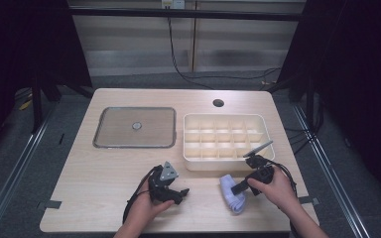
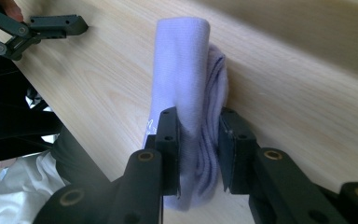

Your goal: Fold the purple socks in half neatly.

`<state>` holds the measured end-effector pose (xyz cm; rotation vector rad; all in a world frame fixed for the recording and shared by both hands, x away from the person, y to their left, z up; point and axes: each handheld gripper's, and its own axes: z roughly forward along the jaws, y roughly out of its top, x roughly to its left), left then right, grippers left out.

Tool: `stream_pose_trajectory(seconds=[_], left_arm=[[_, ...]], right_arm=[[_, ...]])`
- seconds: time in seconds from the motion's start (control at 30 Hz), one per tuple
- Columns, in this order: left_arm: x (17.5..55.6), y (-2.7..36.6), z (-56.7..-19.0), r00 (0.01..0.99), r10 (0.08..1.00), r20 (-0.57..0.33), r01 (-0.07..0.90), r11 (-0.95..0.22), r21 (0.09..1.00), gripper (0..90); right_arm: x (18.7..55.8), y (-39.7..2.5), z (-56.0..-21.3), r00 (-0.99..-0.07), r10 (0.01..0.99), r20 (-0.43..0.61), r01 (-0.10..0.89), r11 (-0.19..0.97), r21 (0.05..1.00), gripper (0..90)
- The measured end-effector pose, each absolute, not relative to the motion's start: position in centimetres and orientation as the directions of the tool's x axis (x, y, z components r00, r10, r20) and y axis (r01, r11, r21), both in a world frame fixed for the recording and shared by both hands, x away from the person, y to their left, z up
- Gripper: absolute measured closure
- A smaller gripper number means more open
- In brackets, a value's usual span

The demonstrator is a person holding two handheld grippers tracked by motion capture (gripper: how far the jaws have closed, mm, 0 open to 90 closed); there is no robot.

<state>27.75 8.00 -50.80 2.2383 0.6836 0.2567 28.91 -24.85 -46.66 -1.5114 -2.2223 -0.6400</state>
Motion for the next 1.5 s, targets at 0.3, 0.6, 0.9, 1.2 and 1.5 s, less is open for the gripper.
stream_pose_trajectory(seconds=[0.3,0.6,0.9,1.2,1.5], left_arm=[[27.8,8.0,-50.8,0.837,0.547,-0.028,0.393,-0.564,0.726,18.9],[27.8,8.0,-50.8,0.837,0.546,-0.027,0.392,-0.565,0.726,18.9],[27.8,8.0,-50.8,0.837,0.547,-0.027,0.392,-0.564,0.726,18.9],[27.8,8.0,-50.8,0.836,0.547,-0.028,0.393,-0.563,0.727,18.9],[27.8,8.0,-50.8,0.836,0.549,-0.03,0.394,-0.561,0.728,18.9]], right_arm=[[29.2,-25.6,-45.0,-0.359,0.767,0.532,0.932,0.319,0.169,72.0],[29.3,-26.1,-43.7,-0.371,0.768,0.522,0.928,0.326,0.18,71.9],[29.5,-26.6,-42.7,-0.386,0.763,0.518,0.922,0.343,0.183,71.8],[29.5,-27.6,-41.6,-0.384,0.77,0.509,0.923,0.341,0.18,71.7],[29.8,-28.5,-40.2,-0.387,0.777,0.497,0.922,0.339,0.188,71.7]])
